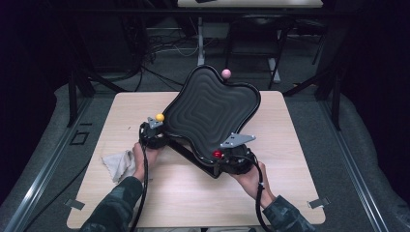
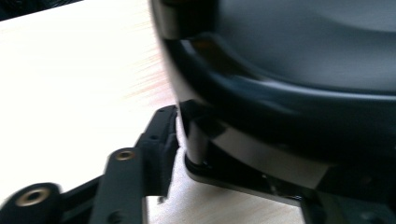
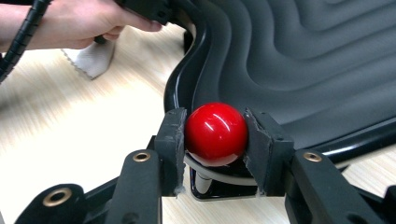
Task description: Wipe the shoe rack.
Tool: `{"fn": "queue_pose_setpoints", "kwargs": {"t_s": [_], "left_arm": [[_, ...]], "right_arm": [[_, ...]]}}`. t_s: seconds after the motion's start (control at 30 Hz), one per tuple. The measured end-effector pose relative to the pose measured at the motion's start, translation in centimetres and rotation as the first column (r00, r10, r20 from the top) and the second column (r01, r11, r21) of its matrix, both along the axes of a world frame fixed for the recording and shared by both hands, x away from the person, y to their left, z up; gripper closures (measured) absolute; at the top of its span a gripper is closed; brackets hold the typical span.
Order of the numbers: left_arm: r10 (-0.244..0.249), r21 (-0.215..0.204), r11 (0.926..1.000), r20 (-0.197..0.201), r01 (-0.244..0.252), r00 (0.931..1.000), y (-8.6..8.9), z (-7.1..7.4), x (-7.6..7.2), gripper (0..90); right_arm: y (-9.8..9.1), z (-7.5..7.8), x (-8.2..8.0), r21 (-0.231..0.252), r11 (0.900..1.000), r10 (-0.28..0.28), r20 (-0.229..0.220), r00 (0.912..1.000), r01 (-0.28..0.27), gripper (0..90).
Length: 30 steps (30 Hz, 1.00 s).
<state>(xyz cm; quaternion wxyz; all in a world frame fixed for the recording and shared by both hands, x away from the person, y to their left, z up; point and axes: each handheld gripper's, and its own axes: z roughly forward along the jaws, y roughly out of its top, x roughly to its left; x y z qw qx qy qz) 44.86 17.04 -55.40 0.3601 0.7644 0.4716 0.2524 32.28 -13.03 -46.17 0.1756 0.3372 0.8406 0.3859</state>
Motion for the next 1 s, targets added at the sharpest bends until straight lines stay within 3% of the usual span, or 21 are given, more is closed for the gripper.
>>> {"fn": "queue_pose_setpoints", "kwargs": {"t_s": [0.17,0.43,0.47,0.57,0.8,1.0], "left_arm": [[-0.009,-0.008,0.9999,0.023,0.009,0.9997,0.0,-0.2,-0.2,73.0],[-0.014,-0.036,0.9992,0.033,0.015,0.9994,-0.1,-0.4,-1.3,74.1],[-0.010,-0.037,0.9992,0.030,0.011,0.9995,-0.1,-0.4,-1.6,74.1],[-0.002,-0.045,0.9990,0.028,0.004,0.9996,0.0,-0.4,-2.4,74.1],[0.008,-0.041,0.9991,0.001,-0.008,1.0000,0.1,-0.1,-4.2,74.2],[0.007,-0.032,0.9995,-0.008,-0.008,0.9999,0.2,0.1,-5.1,74.2]], "right_arm": [[-1.0,-0.1,0.0,0.011,0.9999,-0.011,0.003,0.9999,0.011,59.6],[-2.2,-0.2,0.3,0.010,0.9985,-0.054,0.015,0.9984,0.054,59.6],[-2.4,-0.2,0.3,-0.007,0.9972,-0.075,0.021,0.9970,0.075,59.6],[-2.8,-0.3,0.8,0.010,0.9966,-0.082,0.027,0.9963,0.082,59.6],[-3.5,-0.5,2.2,-0.003,0.9901,-0.140,0.046,0.9891,0.140,59.7],[-3.8,-0.6,3.2,0.010,0.9885,-0.151,0.051,0.9872,0.151,59.7]]}}
